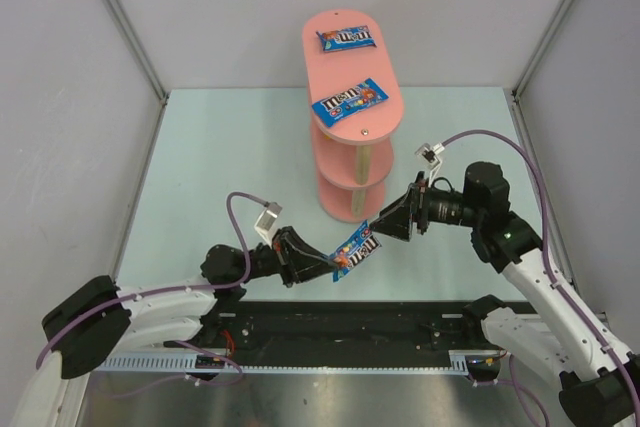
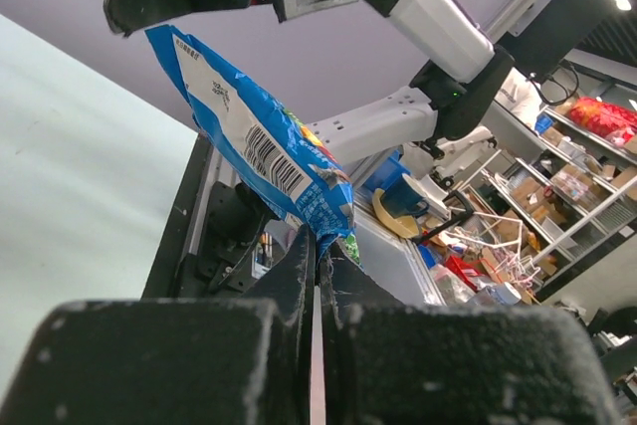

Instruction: Place and organize the candy bags onto the shelf

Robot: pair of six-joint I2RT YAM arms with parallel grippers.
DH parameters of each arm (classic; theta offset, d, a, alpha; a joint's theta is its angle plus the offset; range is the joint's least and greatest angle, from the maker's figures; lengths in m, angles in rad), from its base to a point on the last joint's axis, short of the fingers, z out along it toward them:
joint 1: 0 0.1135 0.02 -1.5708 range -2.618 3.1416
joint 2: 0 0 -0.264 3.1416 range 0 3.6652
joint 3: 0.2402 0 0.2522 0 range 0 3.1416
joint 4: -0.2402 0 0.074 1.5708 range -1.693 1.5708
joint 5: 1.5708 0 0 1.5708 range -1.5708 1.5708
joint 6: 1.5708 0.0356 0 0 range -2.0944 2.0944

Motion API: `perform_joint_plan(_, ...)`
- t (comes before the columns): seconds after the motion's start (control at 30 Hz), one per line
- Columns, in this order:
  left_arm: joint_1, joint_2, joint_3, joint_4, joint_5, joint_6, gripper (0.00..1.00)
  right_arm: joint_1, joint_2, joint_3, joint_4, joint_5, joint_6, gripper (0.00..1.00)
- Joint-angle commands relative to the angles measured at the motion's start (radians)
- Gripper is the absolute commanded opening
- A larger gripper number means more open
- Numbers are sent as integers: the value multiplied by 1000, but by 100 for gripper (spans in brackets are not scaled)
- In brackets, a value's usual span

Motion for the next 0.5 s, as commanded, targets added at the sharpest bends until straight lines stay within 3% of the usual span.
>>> perform_joint_plan(0.0,16,-23,53,111,30,-4,0,-2,2,-27,117,-104,52,85)
perform_joint_plan(0.47,45,-21,78,74,30,14,0,42,28,-84,304,-176,162,82)
